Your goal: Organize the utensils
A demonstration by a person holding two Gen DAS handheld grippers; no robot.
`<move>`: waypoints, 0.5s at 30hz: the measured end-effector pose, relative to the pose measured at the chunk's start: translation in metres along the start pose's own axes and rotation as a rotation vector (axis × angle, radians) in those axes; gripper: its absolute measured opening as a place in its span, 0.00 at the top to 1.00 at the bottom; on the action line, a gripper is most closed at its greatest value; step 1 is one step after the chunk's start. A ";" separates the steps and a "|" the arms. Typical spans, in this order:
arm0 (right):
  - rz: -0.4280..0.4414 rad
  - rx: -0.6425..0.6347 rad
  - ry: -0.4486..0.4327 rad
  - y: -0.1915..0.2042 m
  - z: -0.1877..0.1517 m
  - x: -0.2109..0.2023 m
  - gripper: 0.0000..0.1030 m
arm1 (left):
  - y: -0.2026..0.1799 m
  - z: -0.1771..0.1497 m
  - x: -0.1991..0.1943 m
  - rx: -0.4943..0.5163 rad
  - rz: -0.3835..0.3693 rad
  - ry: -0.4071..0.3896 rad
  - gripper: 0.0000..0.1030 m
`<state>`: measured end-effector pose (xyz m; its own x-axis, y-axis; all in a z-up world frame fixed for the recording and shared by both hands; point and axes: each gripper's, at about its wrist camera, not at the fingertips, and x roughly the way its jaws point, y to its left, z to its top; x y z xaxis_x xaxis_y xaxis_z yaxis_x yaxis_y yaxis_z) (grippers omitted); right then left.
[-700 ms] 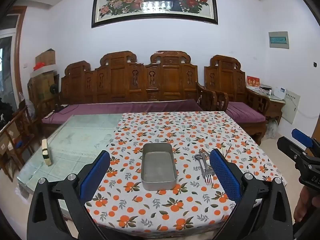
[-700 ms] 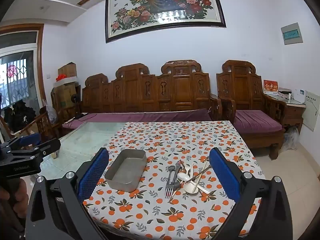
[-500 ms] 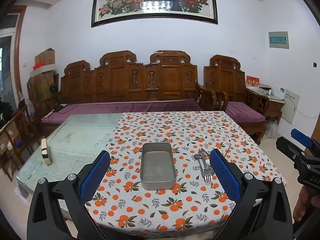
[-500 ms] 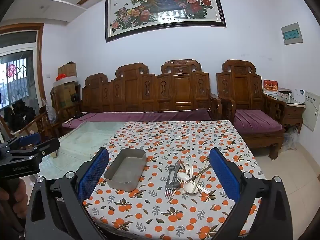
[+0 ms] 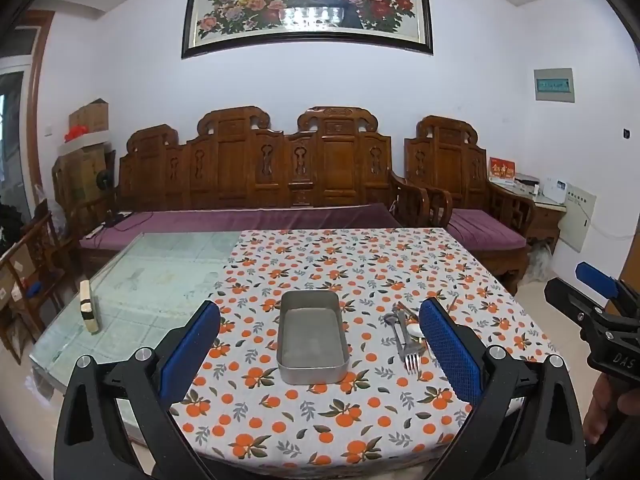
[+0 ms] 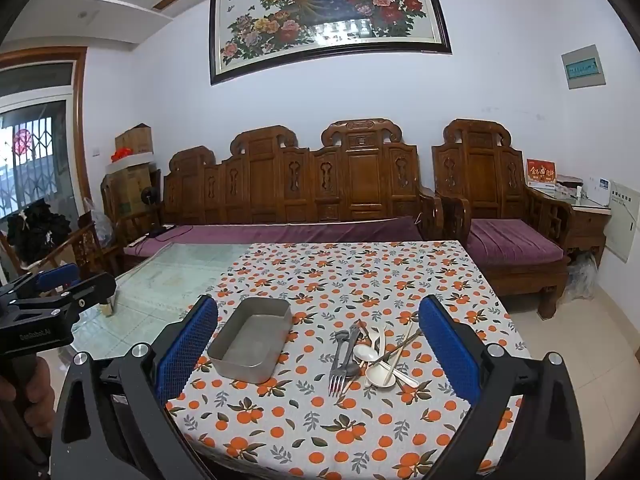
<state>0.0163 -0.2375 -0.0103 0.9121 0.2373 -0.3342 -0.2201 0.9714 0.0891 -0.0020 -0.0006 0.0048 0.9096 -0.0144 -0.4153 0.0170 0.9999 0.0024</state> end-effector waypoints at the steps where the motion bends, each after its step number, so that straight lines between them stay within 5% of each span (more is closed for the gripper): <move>1: -0.001 0.000 0.000 0.001 -0.001 0.000 0.03 | 0.001 0.000 0.000 -0.002 -0.001 0.000 0.06; 15: 0.000 0.000 0.000 0.001 -0.003 0.002 0.03 | 0.002 -0.001 0.001 0.000 0.000 0.000 0.06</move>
<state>0.0168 -0.2364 -0.0138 0.9119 0.2378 -0.3346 -0.2205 0.9713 0.0892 -0.0015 0.0017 0.0038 0.9094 -0.0147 -0.4157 0.0171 0.9999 0.0022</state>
